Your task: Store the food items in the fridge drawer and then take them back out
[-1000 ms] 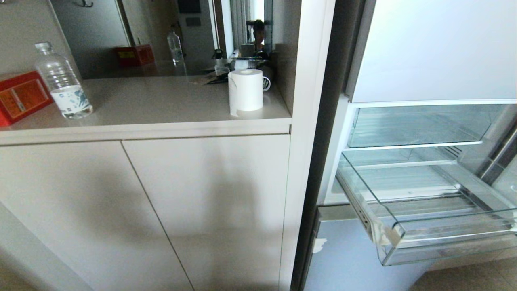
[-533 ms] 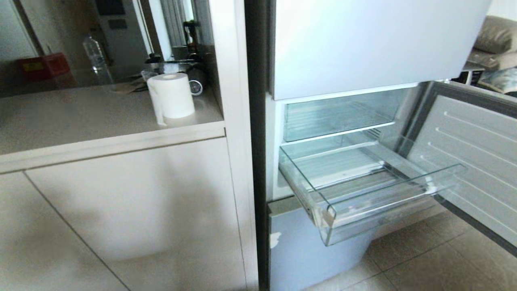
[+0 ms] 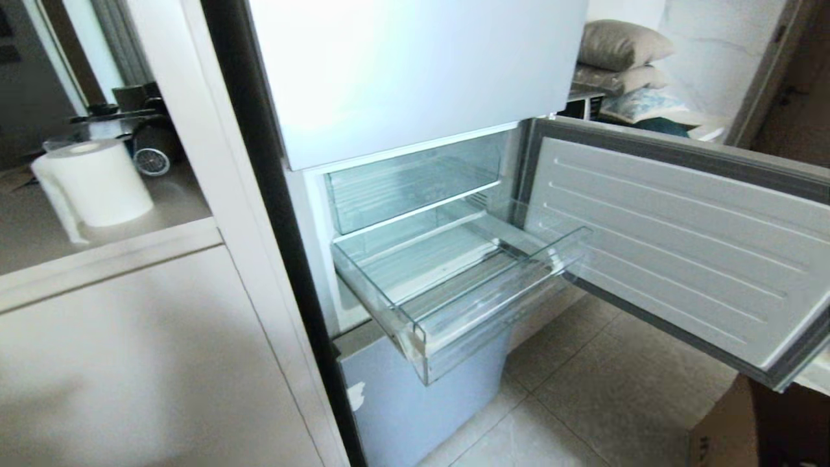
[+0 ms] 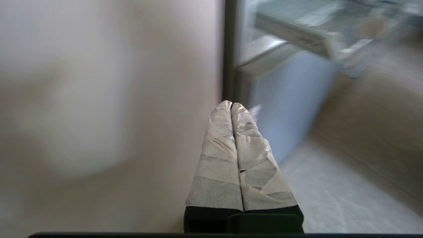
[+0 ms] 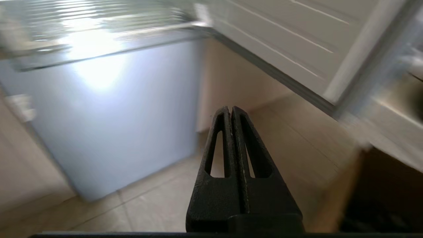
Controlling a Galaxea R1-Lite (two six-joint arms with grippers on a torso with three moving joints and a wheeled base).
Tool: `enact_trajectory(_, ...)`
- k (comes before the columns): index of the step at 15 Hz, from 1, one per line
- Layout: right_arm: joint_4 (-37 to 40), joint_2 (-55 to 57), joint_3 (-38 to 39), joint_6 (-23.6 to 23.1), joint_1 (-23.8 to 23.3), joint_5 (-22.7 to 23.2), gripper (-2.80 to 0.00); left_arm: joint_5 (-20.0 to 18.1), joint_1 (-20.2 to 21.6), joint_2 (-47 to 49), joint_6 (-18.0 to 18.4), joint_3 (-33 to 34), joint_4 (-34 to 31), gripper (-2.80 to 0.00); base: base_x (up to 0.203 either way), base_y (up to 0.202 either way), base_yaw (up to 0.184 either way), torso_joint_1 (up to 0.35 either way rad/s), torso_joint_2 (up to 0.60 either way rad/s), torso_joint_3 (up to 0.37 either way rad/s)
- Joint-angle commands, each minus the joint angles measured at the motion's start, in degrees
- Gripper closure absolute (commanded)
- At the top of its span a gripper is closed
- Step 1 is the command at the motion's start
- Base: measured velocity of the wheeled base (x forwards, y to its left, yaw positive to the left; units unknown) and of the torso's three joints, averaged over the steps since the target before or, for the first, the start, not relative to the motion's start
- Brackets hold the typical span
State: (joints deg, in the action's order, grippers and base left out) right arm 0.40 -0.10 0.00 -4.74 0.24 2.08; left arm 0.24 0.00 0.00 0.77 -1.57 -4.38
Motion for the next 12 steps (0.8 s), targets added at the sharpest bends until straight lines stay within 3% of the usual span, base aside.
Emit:
enact_trajectory(1,-0.1,0.0,0.1,0.7,0.0,0.1,0.00,0.0,0.0,0.0,0.0,0.0,0.0,0.00,0.000,0.008,-0.167,0.002,0.01,0.007)
enact_trajectory(6,-0.1,0.0,0.0,0.9,0.0,-0.4,0.00,0.0,0.0,0.0,0.0,0.0,0.0,0.00,0.000,0.004,-0.064,0.000,0.00,0.001)
enact_trajectory(9,0.1,2.2,-3.8,5.7,-0.4,-5.7,0.00,0.0,0.0,0.0,0.0,0.0,0.0,0.00,0.000,0.000,0.000,0.000,0.00,0.000)
enact_trajectory(12,0.0,16.5,-11.1,13.8,-2.7,-13.3,0.00,0.0,0.0,0.0,0.0,0.0,0.0,0.00,0.000,0.000,0.000,0.000,0.00,0.000)
